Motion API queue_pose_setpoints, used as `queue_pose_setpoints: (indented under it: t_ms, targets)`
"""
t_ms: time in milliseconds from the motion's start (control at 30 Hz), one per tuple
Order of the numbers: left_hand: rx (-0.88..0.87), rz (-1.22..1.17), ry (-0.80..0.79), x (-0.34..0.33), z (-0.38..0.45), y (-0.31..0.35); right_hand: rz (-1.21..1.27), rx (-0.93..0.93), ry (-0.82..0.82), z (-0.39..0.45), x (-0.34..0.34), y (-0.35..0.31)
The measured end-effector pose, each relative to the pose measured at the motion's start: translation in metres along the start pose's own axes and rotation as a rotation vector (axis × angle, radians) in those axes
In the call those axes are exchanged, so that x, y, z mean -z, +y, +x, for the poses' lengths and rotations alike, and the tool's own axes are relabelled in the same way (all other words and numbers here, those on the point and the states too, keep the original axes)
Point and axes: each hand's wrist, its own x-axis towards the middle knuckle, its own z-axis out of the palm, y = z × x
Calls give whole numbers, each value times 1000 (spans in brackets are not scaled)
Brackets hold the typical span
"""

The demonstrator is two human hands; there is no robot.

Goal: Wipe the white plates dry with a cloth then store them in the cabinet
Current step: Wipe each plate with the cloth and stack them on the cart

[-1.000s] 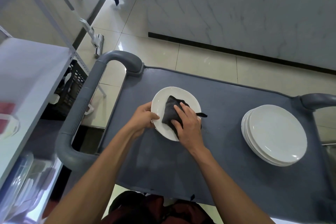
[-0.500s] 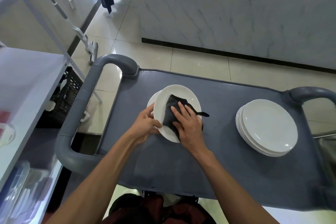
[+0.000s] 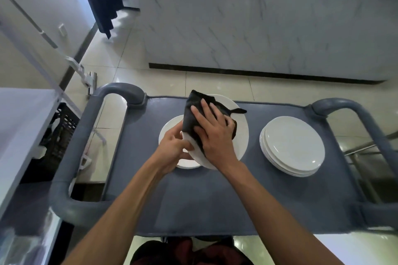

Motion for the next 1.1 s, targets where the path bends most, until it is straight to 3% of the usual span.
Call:
queue_pose_setpoints:
  t_ms: [433,633,1100]
  targets:
    - [-57,-123,148,-12,-3,10,-94,-172,95,34,34,25]
    - [-130,-162,201,-13,-3,22,-21,-313,98,20,46,33]
    - [-168,-168,223,-25,5,32,0,-375,82,-27,31,-13]
